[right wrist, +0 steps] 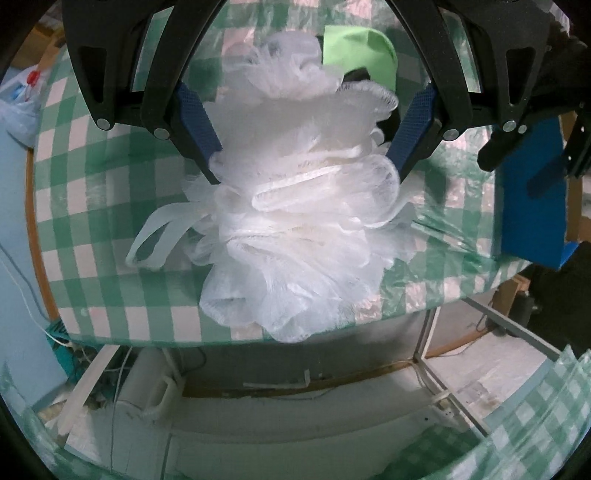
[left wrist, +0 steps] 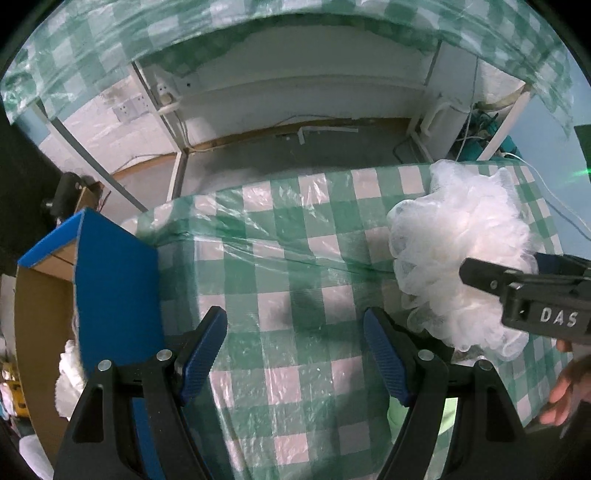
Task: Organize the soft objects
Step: 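Close the right tool on the white mesh loofah while the left tool grasps the black plush item, then lift and carry the black item and loofah with both tools over the box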
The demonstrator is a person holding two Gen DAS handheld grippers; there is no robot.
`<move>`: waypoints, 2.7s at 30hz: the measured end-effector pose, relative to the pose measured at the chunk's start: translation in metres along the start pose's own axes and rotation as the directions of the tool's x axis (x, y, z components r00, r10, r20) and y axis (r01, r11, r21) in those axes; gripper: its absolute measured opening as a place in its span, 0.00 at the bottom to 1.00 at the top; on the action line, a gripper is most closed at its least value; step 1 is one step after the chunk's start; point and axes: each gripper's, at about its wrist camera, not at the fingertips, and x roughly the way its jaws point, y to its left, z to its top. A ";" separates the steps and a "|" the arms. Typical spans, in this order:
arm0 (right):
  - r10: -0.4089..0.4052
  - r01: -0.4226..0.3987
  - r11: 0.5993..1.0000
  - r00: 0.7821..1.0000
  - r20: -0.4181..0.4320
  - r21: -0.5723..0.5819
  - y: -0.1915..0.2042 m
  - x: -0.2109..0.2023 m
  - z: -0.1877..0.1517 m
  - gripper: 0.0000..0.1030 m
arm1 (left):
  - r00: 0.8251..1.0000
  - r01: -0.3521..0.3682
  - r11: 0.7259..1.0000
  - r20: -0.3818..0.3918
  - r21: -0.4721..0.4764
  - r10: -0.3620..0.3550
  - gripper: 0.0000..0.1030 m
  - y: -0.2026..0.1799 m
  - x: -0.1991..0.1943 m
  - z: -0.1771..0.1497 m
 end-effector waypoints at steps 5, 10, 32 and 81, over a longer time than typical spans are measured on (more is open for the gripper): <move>-0.037 0.038 0.999 0.999 -0.023 0.009 -0.001 0.019 0.002 0.87 | 1.000 -0.010 1.000 -0.030 -0.008 0.009 0.76 0.003 0.014 0.000; -0.085 0.085 0.996 0.995 -0.046 -0.001 0.003 0.034 0.005 0.90 | 0.998 0.002 1.000 -0.059 -0.016 -0.003 0.76 0.003 0.026 -0.001; -0.120 0.123 0.992 0.990 -0.075 0.030 -0.016 0.042 -0.012 0.60 | 0.978 0.132 0.991 -0.159 -0.032 -0.136 0.76 -0.029 0.044 -0.010; -0.077 0.084 0.996 0.989 0.129 -0.043 0.078 -0.051 -0.120 0.57 | 0.991 0.129 0.992 0.020 0.018 -0.129 0.37 -0.032 -0.015 -0.013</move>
